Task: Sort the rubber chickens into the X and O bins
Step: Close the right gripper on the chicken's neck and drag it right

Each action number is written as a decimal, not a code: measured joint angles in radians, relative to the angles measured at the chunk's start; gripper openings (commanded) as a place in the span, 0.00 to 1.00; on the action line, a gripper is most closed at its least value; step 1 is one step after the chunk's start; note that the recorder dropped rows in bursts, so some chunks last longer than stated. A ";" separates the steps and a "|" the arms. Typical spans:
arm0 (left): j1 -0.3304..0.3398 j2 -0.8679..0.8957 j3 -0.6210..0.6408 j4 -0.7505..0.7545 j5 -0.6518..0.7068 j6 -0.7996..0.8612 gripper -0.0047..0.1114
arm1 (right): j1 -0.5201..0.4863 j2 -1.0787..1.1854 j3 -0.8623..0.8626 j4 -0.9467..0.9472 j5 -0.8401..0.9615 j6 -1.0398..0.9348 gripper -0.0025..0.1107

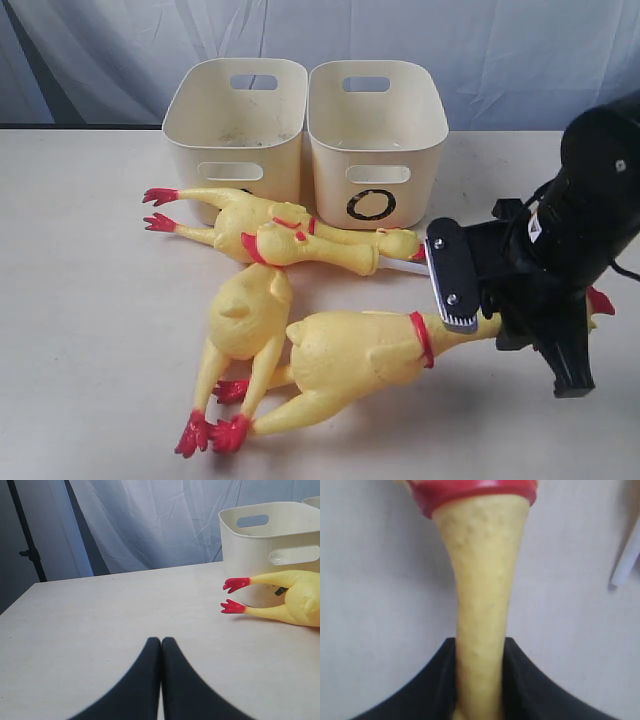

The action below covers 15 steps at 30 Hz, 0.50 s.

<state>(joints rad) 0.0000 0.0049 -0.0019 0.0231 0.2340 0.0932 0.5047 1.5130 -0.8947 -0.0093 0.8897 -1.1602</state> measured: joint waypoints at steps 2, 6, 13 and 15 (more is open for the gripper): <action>0.000 0.000 0.000 0.000 0.000 0.000 0.04 | 0.000 -0.004 -0.036 0.025 0.065 0.000 0.01; 0.000 0.000 0.000 0.000 0.000 0.000 0.04 | 0.000 -0.008 -0.103 0.130 0.181 0.000 0.01; 0.000 0.000 0.000 0.000 0.000 0.000 0.04 | 0.000 -0.008 -0.190 0.298 0.290 -0.004 0.01; 0.000 0.000 0.000 0.000 0.000 0.000 0.04 | 0.000 -0.008 -0.209 0.314 0.312 -0.004 0.01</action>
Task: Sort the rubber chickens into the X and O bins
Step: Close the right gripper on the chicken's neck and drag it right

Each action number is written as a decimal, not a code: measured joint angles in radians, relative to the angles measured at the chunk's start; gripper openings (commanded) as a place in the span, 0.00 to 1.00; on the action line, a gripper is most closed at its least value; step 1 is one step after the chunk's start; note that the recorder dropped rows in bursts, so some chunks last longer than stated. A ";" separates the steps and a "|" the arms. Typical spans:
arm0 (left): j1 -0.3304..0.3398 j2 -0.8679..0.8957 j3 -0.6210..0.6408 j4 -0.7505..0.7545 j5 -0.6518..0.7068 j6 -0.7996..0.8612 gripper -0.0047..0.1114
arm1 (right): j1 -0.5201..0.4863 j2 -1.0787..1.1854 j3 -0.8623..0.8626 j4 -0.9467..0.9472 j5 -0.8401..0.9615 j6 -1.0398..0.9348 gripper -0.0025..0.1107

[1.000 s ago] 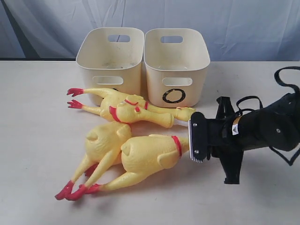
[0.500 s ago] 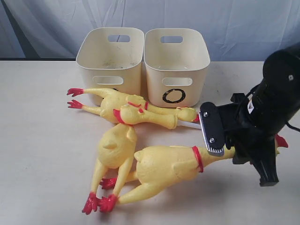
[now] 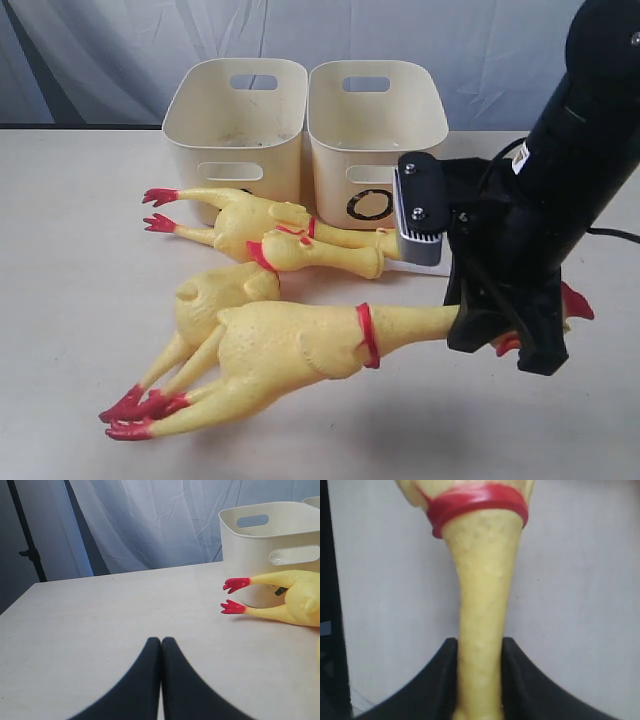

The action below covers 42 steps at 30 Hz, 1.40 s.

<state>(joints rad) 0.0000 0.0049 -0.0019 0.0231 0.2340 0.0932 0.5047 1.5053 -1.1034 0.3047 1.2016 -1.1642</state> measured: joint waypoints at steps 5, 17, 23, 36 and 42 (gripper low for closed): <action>0.000 0.000 0.000 0.000 0.000 0.000 0.04 | 0.000 -0.015 -0.015 0.007 0.011 0.000 0.01; 0.000 0.000 0.000 0.000 0.000 0.000 0.04 | 0.000 -0.078 -0.015 0.045 0.021 0.032 0.01; 0.000 0.000 0.000 0.000 0.000 0.000 0.04 | 0.000 -0.099 -0.015 0.051 0.030 0.195 0.01; 0.000 0.000 0.000 0.000 0.000 0.000 0.04 | 0.000 -0.099 -0.015 0.234 0.032 0.389 0.01; 0.000 0.000 0.000 0.000 0.000 0.000 0.04 | 0.000 -0.106 -0.005 0.274 0.031 0.439 0.01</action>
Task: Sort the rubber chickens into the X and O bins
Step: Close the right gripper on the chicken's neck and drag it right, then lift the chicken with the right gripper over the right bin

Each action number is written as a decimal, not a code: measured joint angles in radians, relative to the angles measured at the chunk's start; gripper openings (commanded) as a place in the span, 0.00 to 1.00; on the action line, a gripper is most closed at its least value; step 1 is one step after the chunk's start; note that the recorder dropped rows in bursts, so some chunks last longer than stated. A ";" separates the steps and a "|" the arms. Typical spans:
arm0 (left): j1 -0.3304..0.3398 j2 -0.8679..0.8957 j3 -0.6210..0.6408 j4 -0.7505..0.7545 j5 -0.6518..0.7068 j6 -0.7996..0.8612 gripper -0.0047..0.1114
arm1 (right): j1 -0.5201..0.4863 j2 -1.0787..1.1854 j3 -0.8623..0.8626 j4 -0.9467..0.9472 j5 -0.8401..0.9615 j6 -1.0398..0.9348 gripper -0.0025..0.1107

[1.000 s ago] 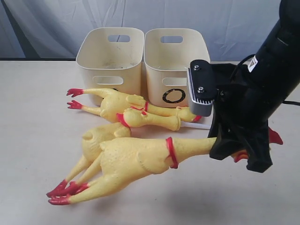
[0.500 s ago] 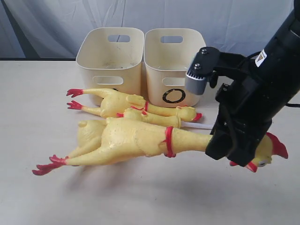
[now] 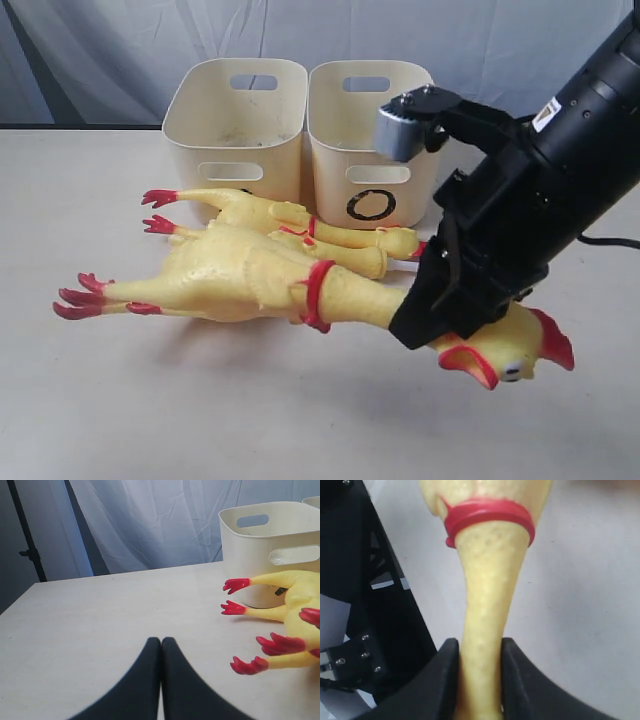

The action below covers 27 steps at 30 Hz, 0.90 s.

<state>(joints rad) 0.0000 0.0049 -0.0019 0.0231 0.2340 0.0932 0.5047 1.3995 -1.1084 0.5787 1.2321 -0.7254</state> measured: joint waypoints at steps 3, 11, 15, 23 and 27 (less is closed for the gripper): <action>0.000 0.000 0.000 0.000 0.000 0.000 0.04 | 0.000 -0.002 0.072 0.004 -0.003 0.004 0.01; 0.000 0.000 0.000 0.000 0.000 0.000 0.04 | 0.000 -0.002 0.109 0.138 0.000 0.012 0.01; 0.000 0.000 0.000 0.000 0.000 0.000 0.04 | 0.000 -0.002 0.109 0.237 -0.002 0.100 0.01; 0.000 0.000 0.000 0.000 0.000 0.000 0.04 | 0.000 -0.002 0.138 0.368 -0.006 0.240 0.01; 0.000 0.000 0.000 0.000 0.000 0.000 0.04 | 0.000 -0.002 0.139 0.372 -0.004 0.232 0.01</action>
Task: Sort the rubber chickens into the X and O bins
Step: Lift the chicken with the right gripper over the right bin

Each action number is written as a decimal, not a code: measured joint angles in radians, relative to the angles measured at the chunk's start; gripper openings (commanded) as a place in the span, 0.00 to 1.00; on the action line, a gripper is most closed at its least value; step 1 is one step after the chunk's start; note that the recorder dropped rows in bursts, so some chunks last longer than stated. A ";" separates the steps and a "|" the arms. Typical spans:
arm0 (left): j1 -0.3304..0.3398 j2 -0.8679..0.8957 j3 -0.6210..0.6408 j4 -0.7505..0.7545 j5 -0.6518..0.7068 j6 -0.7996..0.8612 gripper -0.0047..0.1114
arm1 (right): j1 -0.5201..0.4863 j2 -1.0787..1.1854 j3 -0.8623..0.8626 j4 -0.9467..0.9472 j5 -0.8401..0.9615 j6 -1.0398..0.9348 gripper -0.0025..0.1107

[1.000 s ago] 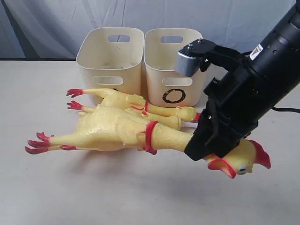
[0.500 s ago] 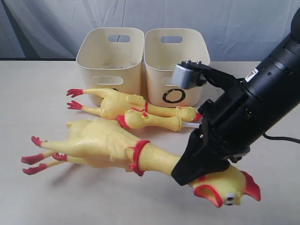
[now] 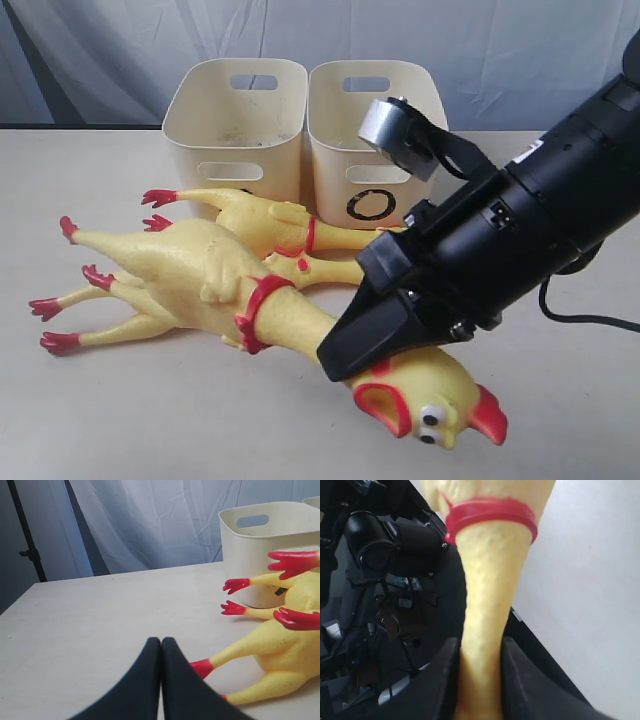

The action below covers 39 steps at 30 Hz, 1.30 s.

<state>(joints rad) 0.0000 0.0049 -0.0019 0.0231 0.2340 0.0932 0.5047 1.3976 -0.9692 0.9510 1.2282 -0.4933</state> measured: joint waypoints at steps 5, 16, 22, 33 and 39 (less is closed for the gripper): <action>0.000 0.000 0.000 0.000 0.000 0.000 0.04 | 0.000 0.000 0.000 0.000 -0.047 -0.002 0.01; 0.000 0.000 0.000 0.000 0.000 0.000 0.04 | 0.000 0.000 0.000 0.017 -0.341 -0.004 0.01; 0.000 0.000 0.000 0.000 0.000 0.000 0.04 | 0.000 0.000 0.000 0.055 -0.458 -0.004 0.01; 0.000 0.000 0.000 0.000 0.000 0.000 0.04 | -0.010 0.002 -0.013 0.158 -0.646 -0.004 0.01; 0.000 0.000 0.000 0.000 0.000 0.000 0.04 | -0.099 0.002 -0.092 0.166 -0.575 0.063 0.01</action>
<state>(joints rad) 0.0000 0.0049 -0.0019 0.0231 0.2340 0.0932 0.4059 1.3993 -1.0611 1.1172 0.6530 -0.4308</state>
